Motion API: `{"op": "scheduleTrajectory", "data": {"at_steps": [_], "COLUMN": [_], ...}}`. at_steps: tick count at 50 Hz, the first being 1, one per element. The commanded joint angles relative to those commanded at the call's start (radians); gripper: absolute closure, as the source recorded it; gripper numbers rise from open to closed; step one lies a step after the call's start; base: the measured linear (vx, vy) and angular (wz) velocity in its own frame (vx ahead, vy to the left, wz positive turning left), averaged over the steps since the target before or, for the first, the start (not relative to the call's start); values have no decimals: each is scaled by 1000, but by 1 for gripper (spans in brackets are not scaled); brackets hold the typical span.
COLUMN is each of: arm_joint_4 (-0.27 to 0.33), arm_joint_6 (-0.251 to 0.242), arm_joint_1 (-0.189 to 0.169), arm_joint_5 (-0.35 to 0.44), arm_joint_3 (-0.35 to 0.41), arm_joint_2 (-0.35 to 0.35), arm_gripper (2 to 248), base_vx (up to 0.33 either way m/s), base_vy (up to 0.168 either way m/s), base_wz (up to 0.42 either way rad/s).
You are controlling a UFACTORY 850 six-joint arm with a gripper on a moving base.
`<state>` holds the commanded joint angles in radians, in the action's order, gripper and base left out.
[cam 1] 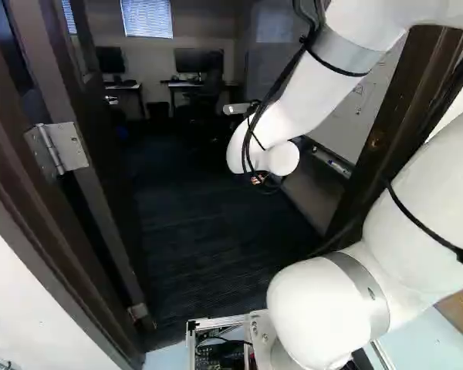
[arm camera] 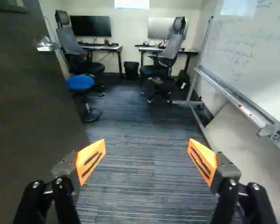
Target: Open the door and move inside
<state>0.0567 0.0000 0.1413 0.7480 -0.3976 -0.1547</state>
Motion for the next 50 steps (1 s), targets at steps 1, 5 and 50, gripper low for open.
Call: {"op": "scheduleTrajectory", "data": {"at_steps": [1, 5, 50], "arm_joint_4": [0, 0, 0], "arm_joint_6": [0, 0, 0], "arm_joint_1": [0, 0, 0], "arm_joint_5": [0, 0, 0], "arm_joint_3": [0, 0, 0], "arm_joint_2": [0, 0, 0], "arm_gripper": [3, 3, 3], "base_vx": [146, 126, 163], "base_vy": [7, 3, 5], "base_wz": [-9, -6, -9]}}
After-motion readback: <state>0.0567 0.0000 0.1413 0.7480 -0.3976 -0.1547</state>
